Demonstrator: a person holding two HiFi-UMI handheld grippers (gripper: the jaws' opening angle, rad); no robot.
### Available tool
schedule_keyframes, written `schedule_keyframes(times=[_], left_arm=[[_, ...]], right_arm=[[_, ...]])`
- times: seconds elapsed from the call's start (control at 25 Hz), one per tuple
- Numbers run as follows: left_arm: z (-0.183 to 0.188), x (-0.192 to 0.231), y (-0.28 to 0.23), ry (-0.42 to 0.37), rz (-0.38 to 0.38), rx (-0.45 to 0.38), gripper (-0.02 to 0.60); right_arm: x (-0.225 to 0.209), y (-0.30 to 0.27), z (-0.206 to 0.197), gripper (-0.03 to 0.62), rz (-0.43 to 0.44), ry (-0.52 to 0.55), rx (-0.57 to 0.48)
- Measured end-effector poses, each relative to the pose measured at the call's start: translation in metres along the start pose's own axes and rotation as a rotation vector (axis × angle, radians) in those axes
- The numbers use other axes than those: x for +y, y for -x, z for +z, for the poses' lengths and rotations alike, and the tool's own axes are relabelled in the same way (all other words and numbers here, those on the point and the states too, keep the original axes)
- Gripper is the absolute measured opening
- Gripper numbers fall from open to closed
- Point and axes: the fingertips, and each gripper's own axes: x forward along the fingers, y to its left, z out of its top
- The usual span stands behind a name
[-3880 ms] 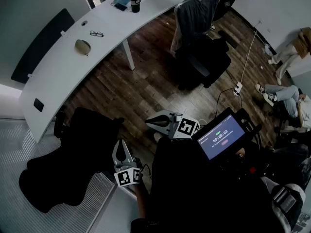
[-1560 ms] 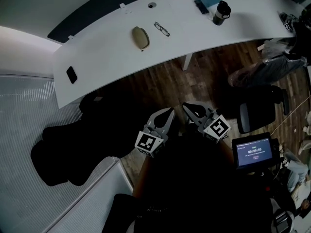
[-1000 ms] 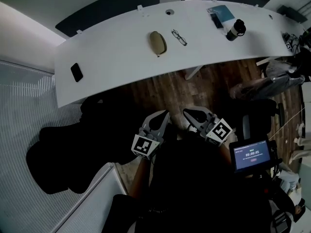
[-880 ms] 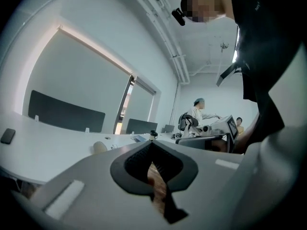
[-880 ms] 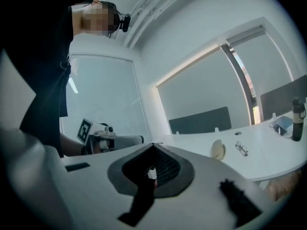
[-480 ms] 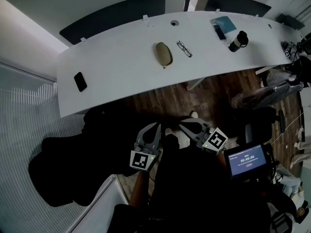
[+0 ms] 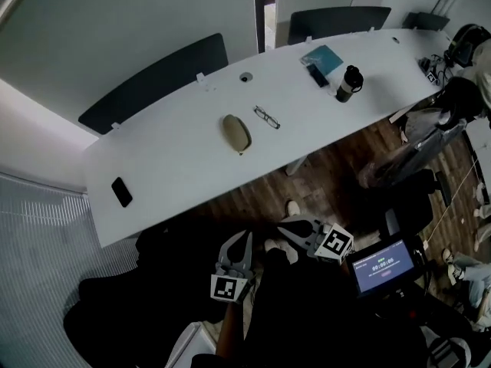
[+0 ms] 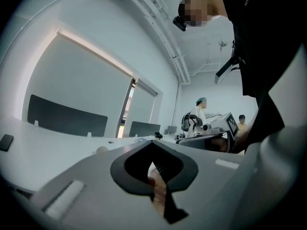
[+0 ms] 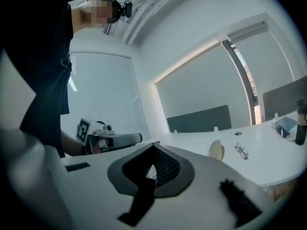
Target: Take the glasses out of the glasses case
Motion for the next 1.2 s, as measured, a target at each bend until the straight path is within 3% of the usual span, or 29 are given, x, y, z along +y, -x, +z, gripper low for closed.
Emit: schedule_keyframes(times=[0.2,0.36,0.56,0.64,0.72,0.8,0.88,1.08,1.2], left_arm=[[-0.01,0.0,-0.014,-0.017,-0.03,0.007,0.006],[-0.011,0.008,-0.018,-0.051,0.019,0.014,0.006],[-0.001,0.02,-0.083,-0.037,0.077,0.046,0.006],[-0.004,0.031,-0.1,-0.05,0.135,0.064,0.006],[-0.01,0.052,-0.112,-0.048,0.254,0.086,0.006],[-0.019,0.071,-0.122,0.014,0.359,0.113,0.008],[-0.023,0.079,-0.134,0.068,0.404,0.128,0.006],[-0.023,0.095,-0.167,0.046,0.459,0.18,0.008],[-0.026,0.116,-0.177,0.094,0.561,0.195,0.008]], right_arm=[[-0.019,0.003,0.001,0.008,-0.032,0.013,-0.02],[-0.023,0.007,-0.006,0.008,-0.079,0.015,-0.018],[-0.09,0.019,0.003,0.008,-0.092,-0.034,-0.013],[-0.116,0.02,0.009,0.008,-0.129,-0.043,-0.022],[-0.143,0.022,0.011,0.008,-0.171,-0.055,-0.024],[-0.168,0.025,0.013,0.008,-0.192,-0.101,-0.03],[-0.189,0.027,0.018,0.008,-0.193,-0.131,-0.044],[-0.233,0.023,0.031,0.008,-0.199,-0.178,-0.059],[-0.252,0.016,0.02,0.008,-0.249,-0.213,-0.01]])
